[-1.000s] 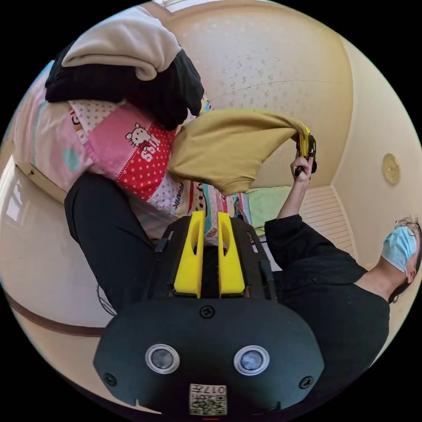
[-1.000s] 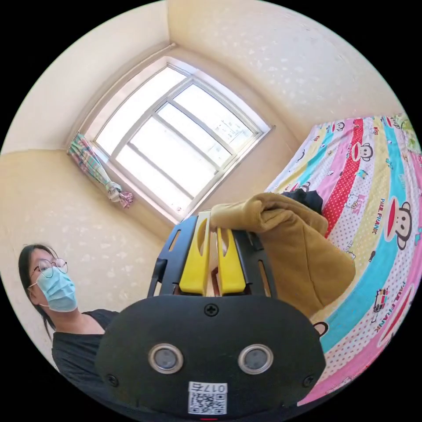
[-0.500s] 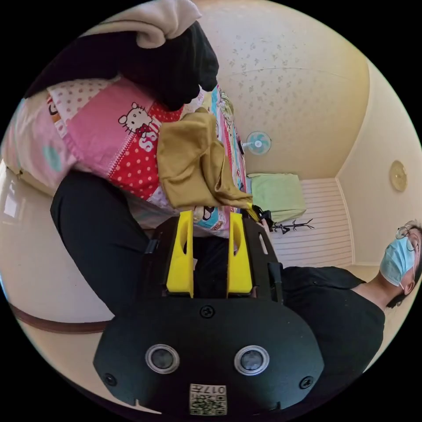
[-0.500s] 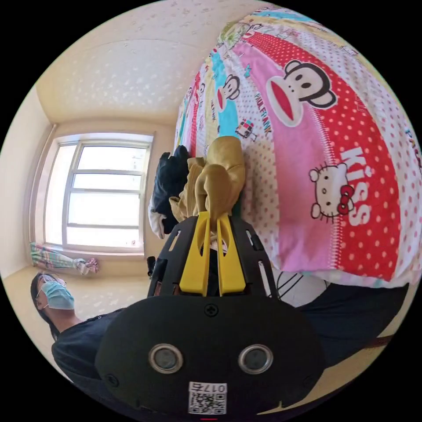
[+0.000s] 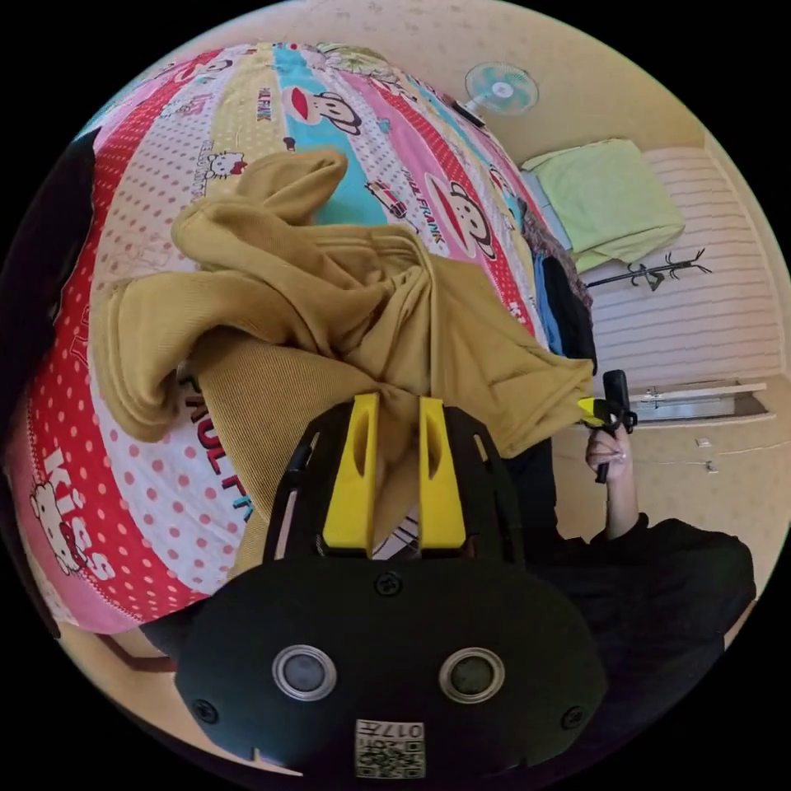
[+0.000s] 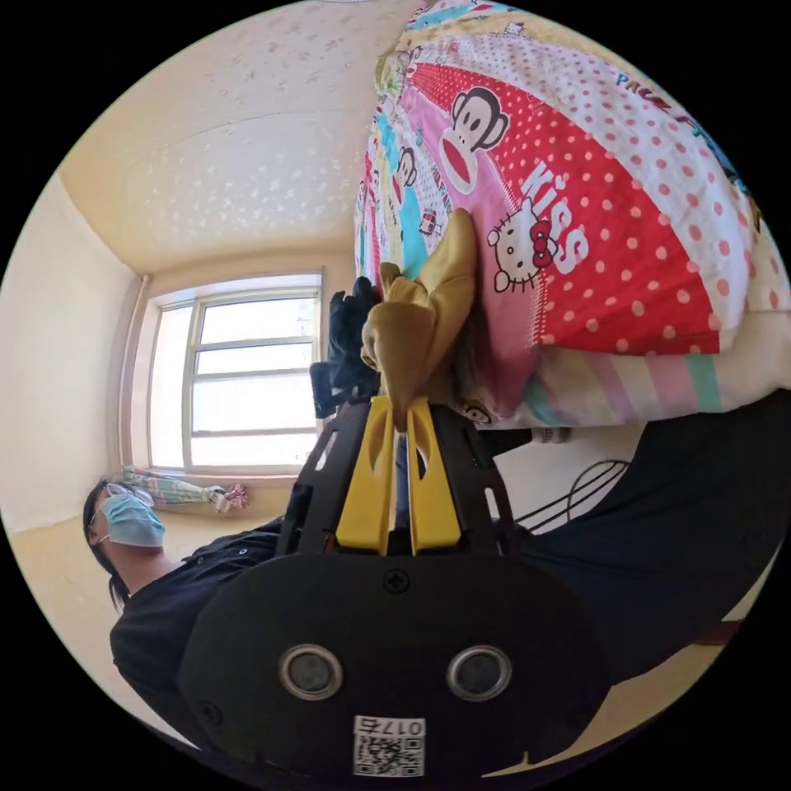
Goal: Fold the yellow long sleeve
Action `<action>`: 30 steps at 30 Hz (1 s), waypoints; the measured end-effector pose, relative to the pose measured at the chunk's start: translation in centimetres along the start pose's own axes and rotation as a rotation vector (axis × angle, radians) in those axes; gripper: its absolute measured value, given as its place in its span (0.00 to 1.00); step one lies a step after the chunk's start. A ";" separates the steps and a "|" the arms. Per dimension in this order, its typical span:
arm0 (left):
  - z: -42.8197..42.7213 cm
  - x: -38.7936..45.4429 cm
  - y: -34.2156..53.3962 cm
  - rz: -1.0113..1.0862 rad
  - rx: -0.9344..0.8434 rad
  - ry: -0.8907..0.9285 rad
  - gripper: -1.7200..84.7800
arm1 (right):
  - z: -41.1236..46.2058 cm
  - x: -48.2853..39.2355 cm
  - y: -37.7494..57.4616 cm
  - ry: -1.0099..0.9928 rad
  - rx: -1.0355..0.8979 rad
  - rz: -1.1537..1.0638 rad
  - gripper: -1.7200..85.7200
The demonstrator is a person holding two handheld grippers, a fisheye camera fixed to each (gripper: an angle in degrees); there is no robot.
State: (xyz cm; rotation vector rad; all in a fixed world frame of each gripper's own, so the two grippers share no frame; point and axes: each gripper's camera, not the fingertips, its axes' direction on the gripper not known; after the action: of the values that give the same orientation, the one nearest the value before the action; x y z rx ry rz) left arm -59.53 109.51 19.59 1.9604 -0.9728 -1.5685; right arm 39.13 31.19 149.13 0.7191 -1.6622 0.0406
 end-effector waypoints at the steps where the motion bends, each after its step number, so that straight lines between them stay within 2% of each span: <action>1: 0.5 -0.6 0.6 0.001 0.028 0.039 0.09 | -0.4 -0.1 0.3 -0.053 -0.006 -0.028 0.05; 2: 0.4 -1.0 1.5 0.007 0.039 0.088 0.07 | -0.8 -0.7 0.6 -0.088 -0.020 -0.076 0.05; 5: -0.7 -1.2 3.8 0.026 -0.117 0.203 0.06 | -1.8 -4.5 1.7 -0.155 -0.056 -0.295 0.05; 6: -1.6 -1.0 4.6 0.048 -0.107 0.235 0.06 | -2.1 -5.5 2.0 -0.173 -0.060 -0.346 0.05; 8: -6.7 -0.5 8.6 0.132 0.063 0.407 0.04 | -4.1 -9.7 3.2 -0.252 -0.042 -0.555 0.04; 12: -15.2 -0.1 14.7 0.232 0.341 0.576 0.01 | -8.2 -15.8 5.5 -0.418 0.027 -0.882 0.04; 14: -19.1 0.5 17.1 0.356 0.509 0.698 0.01 | -10.9 -17.8 6.3 -0.512 0.146 -1.008 0.04; 16: -20.6 -0.5 17.3 0.348 0.619 0.777 0.01 | -12.8 -17.6 5.4 -0.523 0.263 -0.995 0.03; 20: -22.9 -4.4 11.6 0.185 0.695 0.879 0.01 | -13.9 -16.6 -1.8 -0.297 0.381 -0.770 0.03; 22: -25.6 -3.3 7.8 0.247 0.705 0.957 0.01 | -14.5 -17.7 -4.7 -0.381 0.397 -0.749 0.03; 23: -28.1 -1.5 5.6 0.331 0.709 0.955 0.01 | -15.2 -19.2 -5.7 -0.459 0.410 -0.772 0.03; 25: -32.7 1.9 3.7 0.450 0.740 0.882 0.01 | -16.3 -22.7 -5.6 -0.479 0.455 -0.875 0.03; 28: -38.7 5.8 3.2 0.589 0.838 0.755 0.02 | -17.0 -28.5 -3.2 -0.287 0.509 -1.079 0.02; 30: -40.2 6.1 3.1 0.578 0.857 0.665 0.02 | -16.4 -29.8 -2.6 -0.145 0.533 -1.050 0.02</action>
State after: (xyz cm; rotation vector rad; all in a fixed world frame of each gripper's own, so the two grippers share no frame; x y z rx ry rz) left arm -20.93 99.55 28.17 2.1455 -1.8261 -0.1161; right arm 56.04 48.62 125.25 1.9606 -1.2235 -0.3323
